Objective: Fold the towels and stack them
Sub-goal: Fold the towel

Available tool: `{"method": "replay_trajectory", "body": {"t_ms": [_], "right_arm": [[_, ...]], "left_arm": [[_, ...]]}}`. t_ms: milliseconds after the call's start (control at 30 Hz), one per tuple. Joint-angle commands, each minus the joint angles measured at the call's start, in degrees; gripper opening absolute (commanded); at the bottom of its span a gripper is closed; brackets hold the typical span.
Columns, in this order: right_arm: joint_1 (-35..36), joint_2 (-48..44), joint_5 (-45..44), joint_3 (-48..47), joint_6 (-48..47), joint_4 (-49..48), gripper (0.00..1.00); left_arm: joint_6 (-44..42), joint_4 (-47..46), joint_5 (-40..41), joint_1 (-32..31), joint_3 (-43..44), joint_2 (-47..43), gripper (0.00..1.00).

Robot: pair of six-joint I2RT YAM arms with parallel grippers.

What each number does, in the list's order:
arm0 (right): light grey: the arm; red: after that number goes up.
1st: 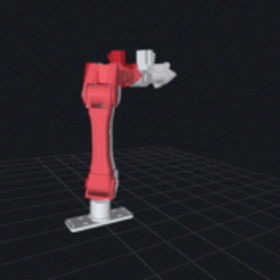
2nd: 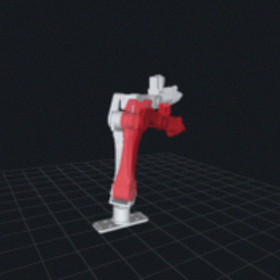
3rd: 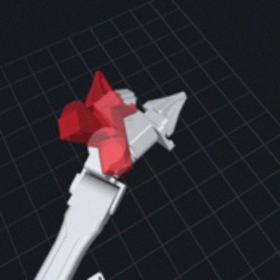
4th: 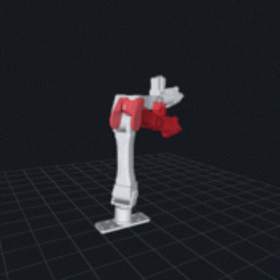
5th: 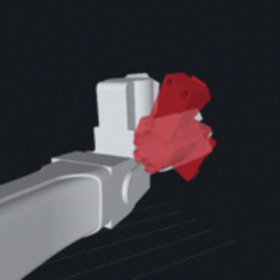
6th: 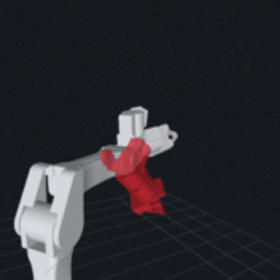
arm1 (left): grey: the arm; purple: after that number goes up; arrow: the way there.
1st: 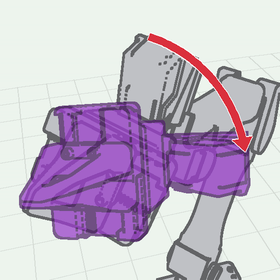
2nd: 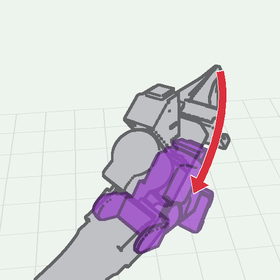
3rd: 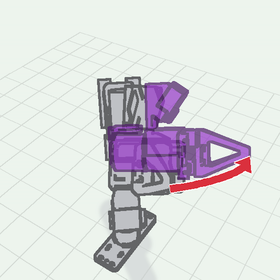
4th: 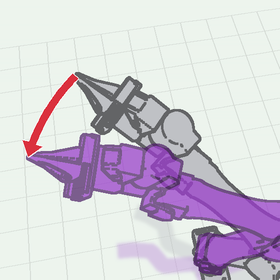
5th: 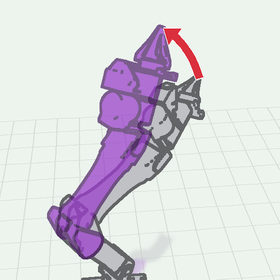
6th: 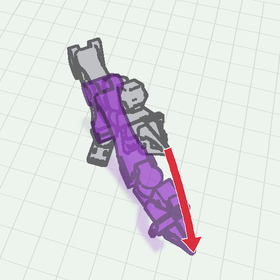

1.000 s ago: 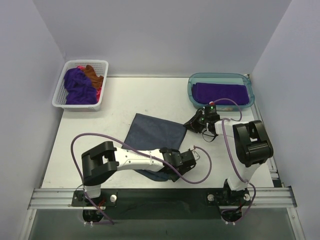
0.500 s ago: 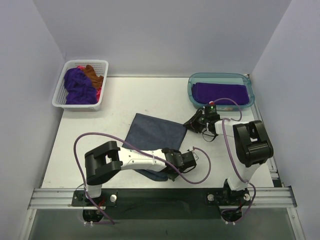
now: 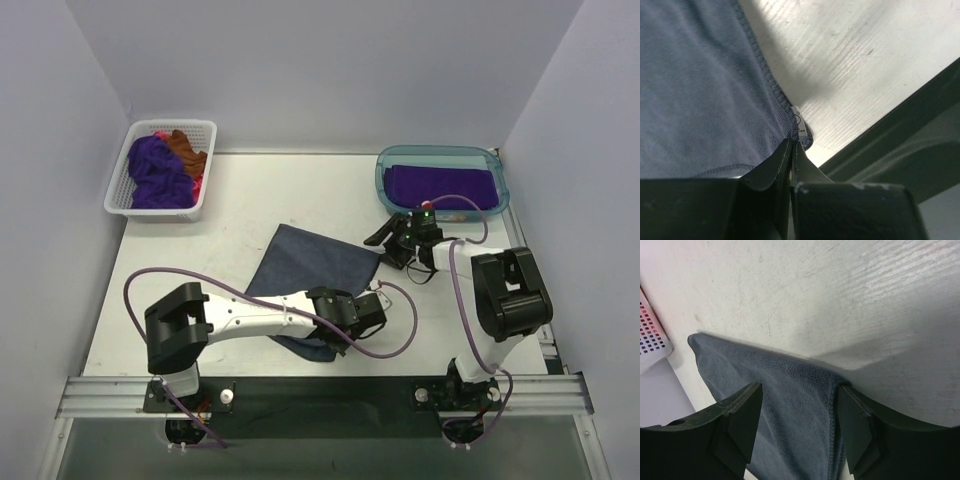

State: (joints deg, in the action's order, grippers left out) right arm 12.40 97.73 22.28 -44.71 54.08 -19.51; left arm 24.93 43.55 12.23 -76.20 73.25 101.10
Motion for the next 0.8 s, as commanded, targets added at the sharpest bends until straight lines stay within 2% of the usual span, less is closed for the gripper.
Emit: {"method": "replay_trajectory", "body": {"t_ms": [0,400,767], "right_arm": [[-0.19,-2.99,-1.19,1.55,2.16,0.00,0.60],[0.34,-7.64,-1.19,6.12,6.91,-2.03,0.62],[1.74,-5.62,-1.01,5.60,8.14,-4.22,0.62]], "left_arm": [[1.96,2.41,1.48,1.32,3.12,-3.54,0.03],[3.37,3.56,1.66,3.96,5.67,-5.47,0.00],[3.81,3.47,1.75,4.05,4.80,-6.44,0.00]]}}
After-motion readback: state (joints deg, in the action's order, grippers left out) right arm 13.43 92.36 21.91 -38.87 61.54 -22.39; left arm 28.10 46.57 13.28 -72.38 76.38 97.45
